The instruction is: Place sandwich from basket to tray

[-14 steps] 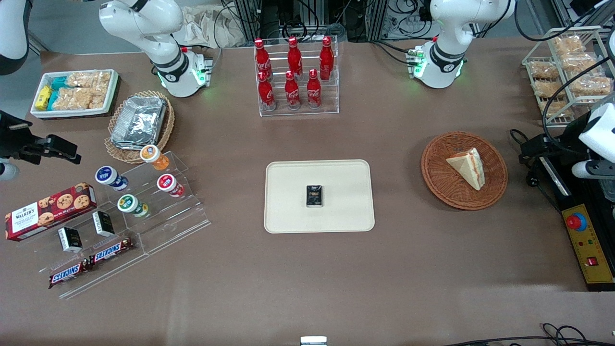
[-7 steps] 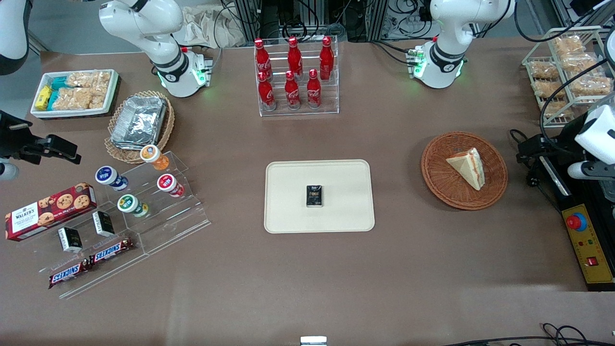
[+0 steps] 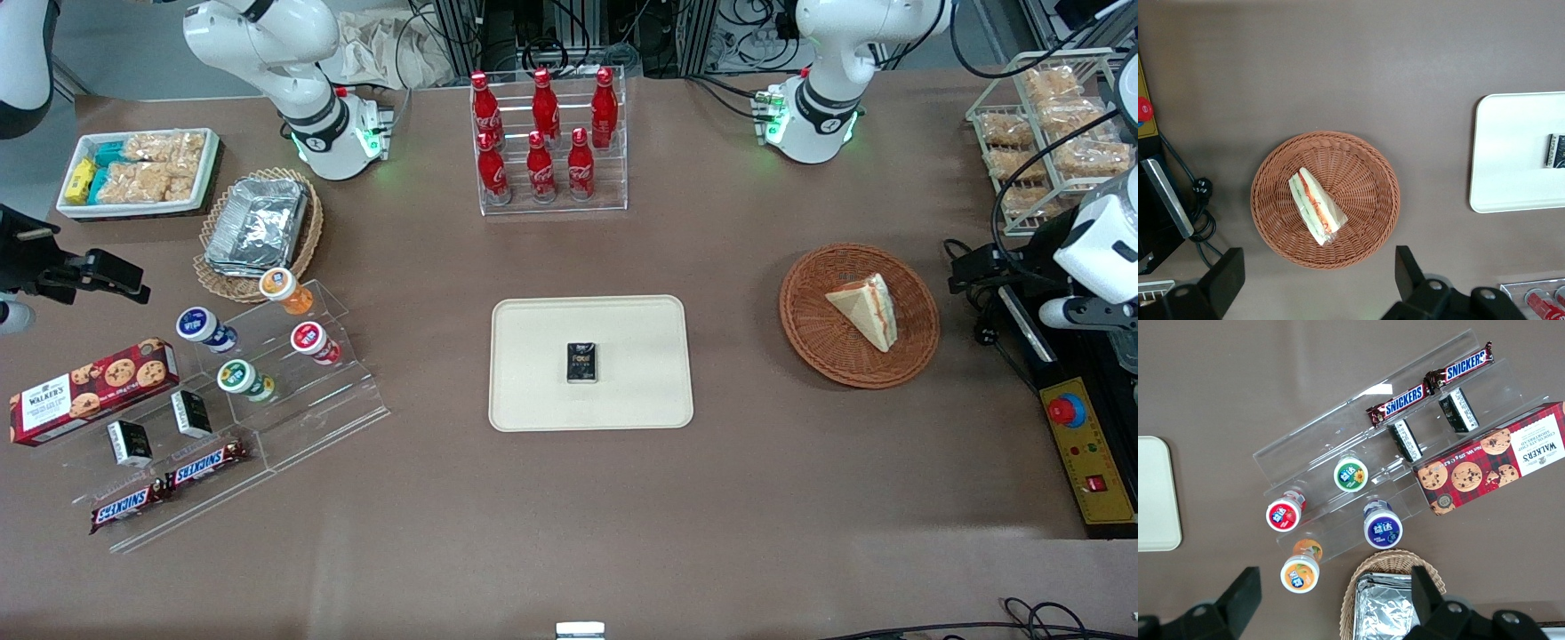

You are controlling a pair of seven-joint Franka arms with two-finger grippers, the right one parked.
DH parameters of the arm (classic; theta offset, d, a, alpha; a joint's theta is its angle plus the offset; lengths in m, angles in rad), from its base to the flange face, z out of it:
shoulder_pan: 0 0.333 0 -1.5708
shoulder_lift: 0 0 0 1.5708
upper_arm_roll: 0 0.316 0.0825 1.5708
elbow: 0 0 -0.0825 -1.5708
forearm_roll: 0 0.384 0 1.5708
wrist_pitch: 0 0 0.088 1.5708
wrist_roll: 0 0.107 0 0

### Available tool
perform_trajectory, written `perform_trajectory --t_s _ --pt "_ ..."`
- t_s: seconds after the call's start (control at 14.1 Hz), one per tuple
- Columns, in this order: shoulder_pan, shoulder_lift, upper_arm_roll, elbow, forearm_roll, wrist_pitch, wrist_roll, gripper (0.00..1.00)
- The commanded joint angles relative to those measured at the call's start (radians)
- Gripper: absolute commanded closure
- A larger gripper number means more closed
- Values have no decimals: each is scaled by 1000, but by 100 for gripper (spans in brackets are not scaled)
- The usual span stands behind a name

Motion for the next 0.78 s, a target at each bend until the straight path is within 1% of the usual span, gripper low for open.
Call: perform_trajectory --t_s 0.0,0.14,0.21,0.35,0.5,0.71 --pt "-4 -47 -7 -44 23 -10 -40 0" --pt "-5 -100 -44 -116 63 4 -64 0" --pt "-5 -125 -62 -154 87 16 -109 0" --pt "-4 -177 -78 -241 94 58 -172 0" --pt "-2 -237 -78 -359 94 130 -221 0" --pt "-2 -298 -79 -536 94 263 -400 0"
